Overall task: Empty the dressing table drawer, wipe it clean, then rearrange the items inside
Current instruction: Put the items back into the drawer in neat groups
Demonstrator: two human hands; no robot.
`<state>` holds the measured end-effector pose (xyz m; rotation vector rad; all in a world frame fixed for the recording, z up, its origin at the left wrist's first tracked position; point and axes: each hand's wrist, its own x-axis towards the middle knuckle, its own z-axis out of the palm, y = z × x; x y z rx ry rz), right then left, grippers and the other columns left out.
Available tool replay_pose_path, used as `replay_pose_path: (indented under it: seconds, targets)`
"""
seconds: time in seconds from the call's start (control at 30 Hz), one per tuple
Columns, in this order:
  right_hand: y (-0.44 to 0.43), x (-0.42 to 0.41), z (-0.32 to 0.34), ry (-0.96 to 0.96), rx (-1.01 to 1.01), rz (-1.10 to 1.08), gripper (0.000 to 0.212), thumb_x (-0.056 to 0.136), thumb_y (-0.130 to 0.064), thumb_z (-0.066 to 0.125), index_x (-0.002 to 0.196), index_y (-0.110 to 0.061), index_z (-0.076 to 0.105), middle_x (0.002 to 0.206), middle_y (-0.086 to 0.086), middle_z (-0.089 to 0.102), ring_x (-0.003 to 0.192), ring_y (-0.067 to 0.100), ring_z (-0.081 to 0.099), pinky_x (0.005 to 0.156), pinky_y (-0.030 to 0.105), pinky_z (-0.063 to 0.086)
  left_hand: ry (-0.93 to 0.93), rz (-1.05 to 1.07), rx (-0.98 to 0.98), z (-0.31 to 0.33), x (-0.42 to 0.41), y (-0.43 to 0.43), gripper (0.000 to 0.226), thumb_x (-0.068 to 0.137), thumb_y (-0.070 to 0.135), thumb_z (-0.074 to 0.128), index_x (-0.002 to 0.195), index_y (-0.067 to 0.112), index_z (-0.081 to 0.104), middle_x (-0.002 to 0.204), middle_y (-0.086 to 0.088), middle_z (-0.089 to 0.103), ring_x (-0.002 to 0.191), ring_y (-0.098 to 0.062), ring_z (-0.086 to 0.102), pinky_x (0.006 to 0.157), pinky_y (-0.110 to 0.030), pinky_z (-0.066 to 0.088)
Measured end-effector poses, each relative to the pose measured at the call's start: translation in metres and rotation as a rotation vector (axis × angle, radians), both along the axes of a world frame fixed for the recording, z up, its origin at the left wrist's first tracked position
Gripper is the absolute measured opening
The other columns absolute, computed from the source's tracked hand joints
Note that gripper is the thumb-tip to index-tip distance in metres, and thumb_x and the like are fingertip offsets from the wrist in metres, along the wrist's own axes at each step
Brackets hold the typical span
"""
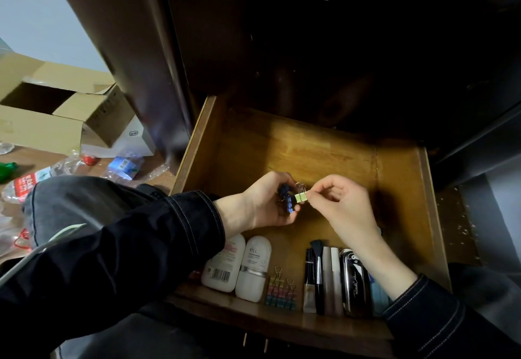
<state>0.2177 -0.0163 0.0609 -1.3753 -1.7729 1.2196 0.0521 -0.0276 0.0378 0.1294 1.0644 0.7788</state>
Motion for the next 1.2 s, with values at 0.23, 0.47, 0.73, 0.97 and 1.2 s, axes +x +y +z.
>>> replay_pose_path:
  seconds: [0.23,0.47,0.73,0.97,1.2]
  targets:
    - [0.004,0.004,-0.010,-0.219,0.021,-0.007,0.017,0.087,-0.021,0.075,0.103,-0.025,0.069,0.082,-0.009,0.073,0.080,0.001,0.067,0.072,0.030,0.053,-0.059,-0.034,0.044,0.004,0.001,0.000,0.008,0.091,0.002,0.052,0.097,0.005,0.056,0.079,-0.010,0.059,0.064,-0.016,0.056,0.055,-0.023,0.052]
    - [0.004,0.013,-0.007,-0.332,0.077,0.048,0.008,0.088,-0.029,0.073,0.080,-0.030,0.073,0.076,-0.013,0.071,0.079,0.005,0.066,0.076,0.044,0.059,0.140,0.075,0.013,0.000,-0.001,-0.001,0.006,0.092,0.005,0.052,0.096,0.006,0.056,0.081,-0.013,0.057,0.066,-0.021,0.054,0.056,-0.028,0.048]
    - [-0.017,0.010,-0.021,-0.783,-0.195,0.700,0.008,0.081,-0.031,0.073,0.076,-0.027,0.077,0.066,-0.022,0.069,0.067,-0.003,0.064,0.066,0.028,0.058,0.170,0.059,0.010,0.001,-0.002,0.000,0.011,0.092,0.007,0.047,0.092,0.007,0.057,0.080,-0.011,0.057,0.065,-0.021,0.053,0.057,-0.028,0.047]
    - [-0.024,0.003,-0.032,-0.816,-0.217,0.761,0.008,0.081,-0.033,0.073,0.081,-0.029,0.078,0.068,-0.018,0.068,0.075,0.003,0.066,0.071,0.031,0.059,0.169,0.046,0.013,0.002,-0.001,-0.001,0.011,0.093,0.007,0.046,0.092,0.007,0.057,0.082,-0.011,0.056,0.065,-0.020,0.053,0.057,-0.028,0.047]
    - [-0.027,0.001,-0.035,-0.835,-0.230,0.832,0.010,0.083,-0.033,0.071,0.089,-0.029,0.079,0.074,-0.018,0.069,0.078,0.005,0.067,0.077,0.036,0.061,0.170,0.044,0.013,0.002,-0.001,-0.002,0.011,0.093,0.008,0.046,0.092,0.007,0.057,0.081,-0.011,0.056,0.066,-0.020,0.053,0.058,-0.029,0.046]
